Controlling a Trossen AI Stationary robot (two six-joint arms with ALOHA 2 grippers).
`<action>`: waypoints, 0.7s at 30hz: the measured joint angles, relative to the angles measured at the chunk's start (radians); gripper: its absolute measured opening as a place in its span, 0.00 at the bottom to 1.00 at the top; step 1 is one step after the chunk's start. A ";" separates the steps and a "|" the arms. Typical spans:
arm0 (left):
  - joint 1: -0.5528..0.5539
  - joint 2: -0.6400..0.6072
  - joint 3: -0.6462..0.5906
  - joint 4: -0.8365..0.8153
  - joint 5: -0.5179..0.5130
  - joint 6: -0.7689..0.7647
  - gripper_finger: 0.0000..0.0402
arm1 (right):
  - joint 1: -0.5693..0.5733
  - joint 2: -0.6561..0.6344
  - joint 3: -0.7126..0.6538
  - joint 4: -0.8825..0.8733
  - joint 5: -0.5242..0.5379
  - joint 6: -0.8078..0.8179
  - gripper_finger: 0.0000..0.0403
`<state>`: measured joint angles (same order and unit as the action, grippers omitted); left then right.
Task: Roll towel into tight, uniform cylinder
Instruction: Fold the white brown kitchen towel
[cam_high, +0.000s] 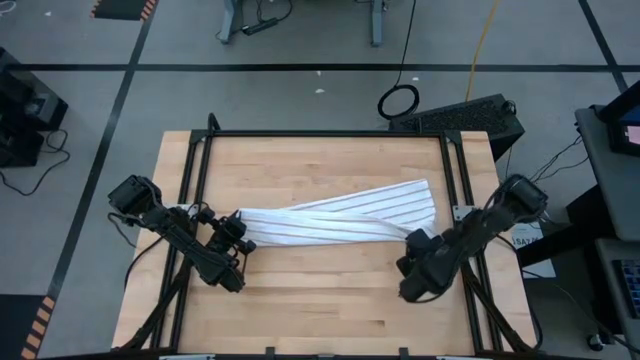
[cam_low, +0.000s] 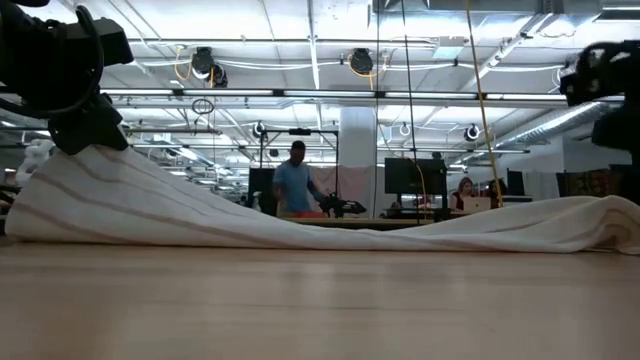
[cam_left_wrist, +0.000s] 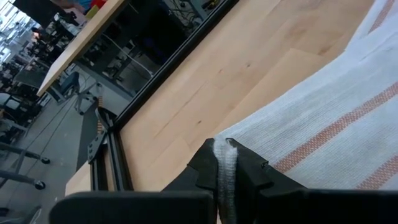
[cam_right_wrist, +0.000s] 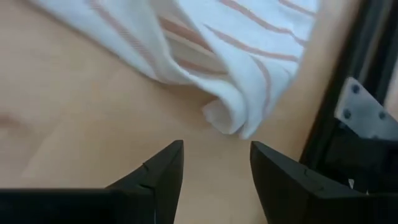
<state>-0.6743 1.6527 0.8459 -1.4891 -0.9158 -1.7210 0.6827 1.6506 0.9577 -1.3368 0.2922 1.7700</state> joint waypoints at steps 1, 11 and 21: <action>0.000 0.000 0.000 0.000 0.000 0.000 0.05 | 0.004 0.021 0.000 -0.009 -0.003 0.033 0.44; 0.000 0.000 0.000 0.010 -0.006 0.000 0.05 | -0.058 0.104 0.000 -0.026 -0.103 0.105 0.57; 0.000 0.000 0.000 0.013 -0.003 0.000 0.05 | -0.076 0.103 -0.006 0.012 0.066 0.106 0.67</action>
<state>-0.6743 1.6527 0.8459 -1.4765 -0.9192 -1.7210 0.6066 1.7538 0.9518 -1.3251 0.3582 1.8755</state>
